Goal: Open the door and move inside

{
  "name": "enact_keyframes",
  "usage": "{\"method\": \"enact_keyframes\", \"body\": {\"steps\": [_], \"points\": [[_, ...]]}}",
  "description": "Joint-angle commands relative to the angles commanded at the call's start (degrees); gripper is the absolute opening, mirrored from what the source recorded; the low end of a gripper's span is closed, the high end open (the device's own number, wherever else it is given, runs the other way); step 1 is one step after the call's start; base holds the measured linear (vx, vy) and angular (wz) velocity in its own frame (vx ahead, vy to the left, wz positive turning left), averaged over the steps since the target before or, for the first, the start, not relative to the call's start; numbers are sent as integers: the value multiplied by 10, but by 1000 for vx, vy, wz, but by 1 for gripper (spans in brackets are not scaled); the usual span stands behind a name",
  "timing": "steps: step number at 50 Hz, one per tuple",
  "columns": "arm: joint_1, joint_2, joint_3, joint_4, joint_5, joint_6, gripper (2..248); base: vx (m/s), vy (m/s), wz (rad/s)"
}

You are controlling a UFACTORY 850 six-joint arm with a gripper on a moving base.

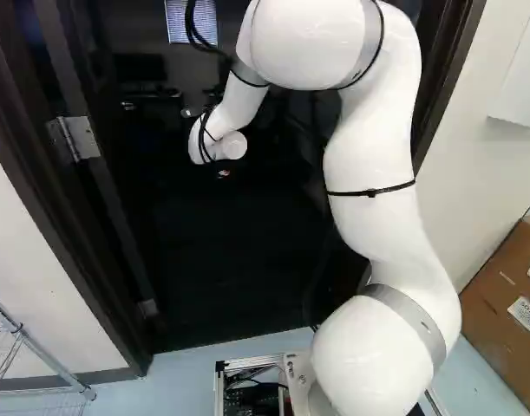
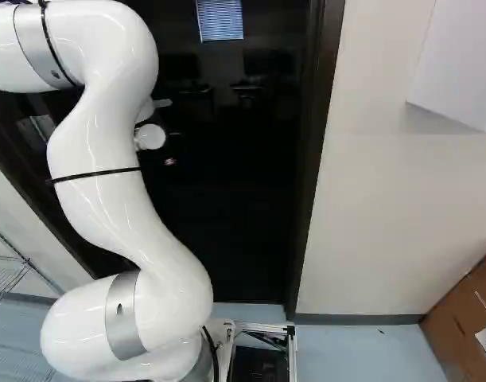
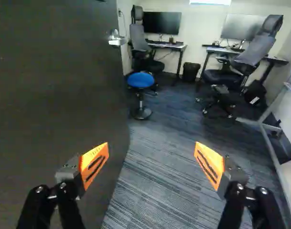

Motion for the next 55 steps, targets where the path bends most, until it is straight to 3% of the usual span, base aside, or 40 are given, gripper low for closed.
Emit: {"method": "enact_keyframes", "body": {"steps": [13,55], "points": [[-12,33,42,3,0,0,247,0,0,0],[-53,143,171,95,0,0,247,0,0,0]]}}
